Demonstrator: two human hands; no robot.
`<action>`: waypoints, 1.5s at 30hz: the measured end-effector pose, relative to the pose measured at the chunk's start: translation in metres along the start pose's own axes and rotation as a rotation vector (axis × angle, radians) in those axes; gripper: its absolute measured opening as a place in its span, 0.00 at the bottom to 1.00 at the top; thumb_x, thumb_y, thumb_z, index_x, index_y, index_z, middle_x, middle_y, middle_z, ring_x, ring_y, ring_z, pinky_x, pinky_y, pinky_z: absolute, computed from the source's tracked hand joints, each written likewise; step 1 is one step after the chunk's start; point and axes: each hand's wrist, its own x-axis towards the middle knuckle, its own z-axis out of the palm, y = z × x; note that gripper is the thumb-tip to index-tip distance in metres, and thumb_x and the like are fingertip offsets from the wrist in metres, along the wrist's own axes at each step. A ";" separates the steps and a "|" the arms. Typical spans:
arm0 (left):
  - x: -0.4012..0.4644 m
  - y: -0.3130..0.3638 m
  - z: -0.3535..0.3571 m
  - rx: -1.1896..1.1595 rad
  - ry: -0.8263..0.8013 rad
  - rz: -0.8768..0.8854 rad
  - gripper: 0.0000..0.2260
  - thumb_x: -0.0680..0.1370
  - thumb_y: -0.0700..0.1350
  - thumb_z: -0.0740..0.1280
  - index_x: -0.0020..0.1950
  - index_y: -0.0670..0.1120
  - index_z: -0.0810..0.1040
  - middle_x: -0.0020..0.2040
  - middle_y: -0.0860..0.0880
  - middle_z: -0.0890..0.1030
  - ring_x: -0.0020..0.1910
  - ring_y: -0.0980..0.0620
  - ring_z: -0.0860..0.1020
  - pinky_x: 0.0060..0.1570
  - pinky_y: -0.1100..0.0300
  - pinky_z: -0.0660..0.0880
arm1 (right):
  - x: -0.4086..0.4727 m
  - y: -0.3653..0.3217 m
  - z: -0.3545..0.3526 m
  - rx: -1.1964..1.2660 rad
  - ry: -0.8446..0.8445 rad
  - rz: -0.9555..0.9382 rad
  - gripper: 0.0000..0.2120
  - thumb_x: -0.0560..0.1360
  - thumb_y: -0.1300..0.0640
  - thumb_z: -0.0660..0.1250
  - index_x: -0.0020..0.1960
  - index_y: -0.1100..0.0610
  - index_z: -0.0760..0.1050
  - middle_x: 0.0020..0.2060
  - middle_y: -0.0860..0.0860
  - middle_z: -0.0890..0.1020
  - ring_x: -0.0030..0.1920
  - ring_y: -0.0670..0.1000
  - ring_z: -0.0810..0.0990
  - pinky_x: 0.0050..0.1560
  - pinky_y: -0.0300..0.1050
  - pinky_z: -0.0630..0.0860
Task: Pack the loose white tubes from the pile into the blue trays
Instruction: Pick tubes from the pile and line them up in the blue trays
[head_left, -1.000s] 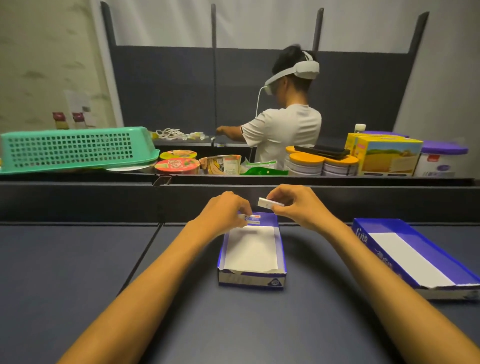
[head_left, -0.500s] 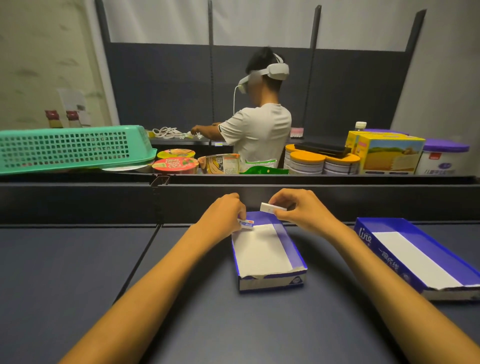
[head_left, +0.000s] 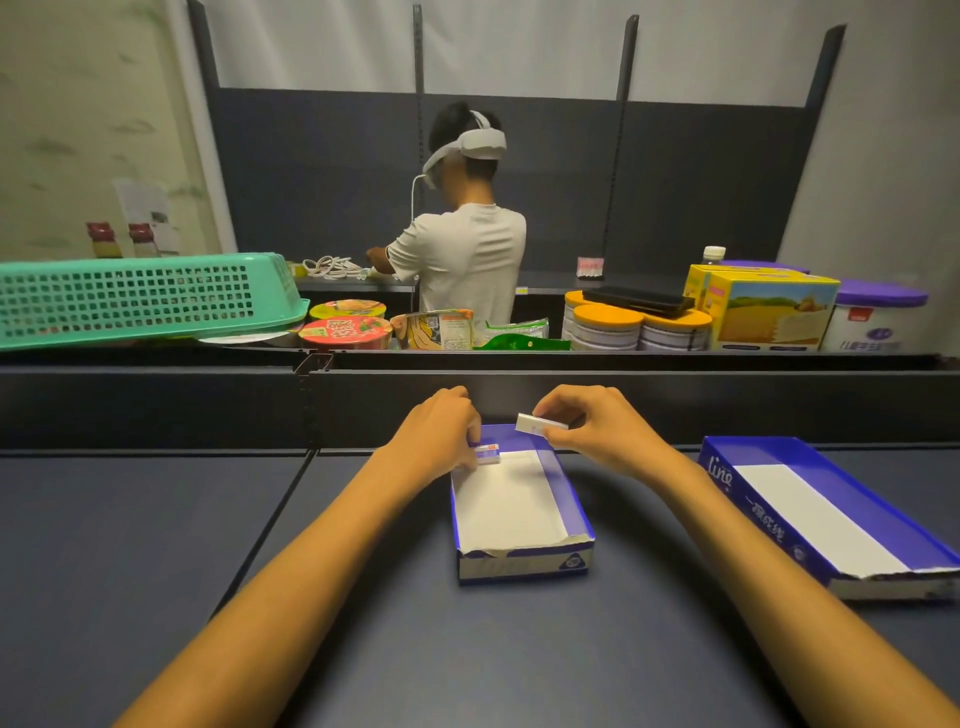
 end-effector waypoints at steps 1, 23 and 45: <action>-0.001 -0.001 -0.001 -0.001 0.010 0.004 0.12 0.72 0.49 0.75 0.53 0.47 0.83 0.57 0.49 0.75 0.54 0.51 0.74 0.45 0.61 0.72 | 0.001 0.000 0.000 -0.008 -0.001 0.000 0.08 0.75 0.55 0.71 0.54 0.50 0.77 0.46 0.44 0.80 0.46 0.42 0.79 0.38 0.30 0.76; -0.055 -0.039 -0.022 0.106 -0.002 -0.063 0.26 0.76 0.58 0.66 0.72 0.55 0.66 0.66 0.50 0.72 0.65 0.51 0.70 0.56 0.55 0.72 | 0.029 -0.020 0.056 -0.243 -0.218 -0.158 0.09 0.76 0.53 0.70 0.56 0.50 0.80 0.50 0.46 0.79 0.48 0.45 0.77 0.46 0.36 0.74; -0.053 -0.045 -0.020 0.059 -0.001 -0.062 0.26 0.76 0.57 0.67 0.71 0.54 0.66 0.67 0.51 0.72 0.65 0.52 0.71 0.60 0.53 0.73 | 0.026 -0.033 0.054 -0.400 -0.119 -0.133 0.14 0.76 0.47 0.68 0.59 0.50 0.74 0.54 0.48 0.78 0.51 0.48 0.77 0.47 0.42 0.76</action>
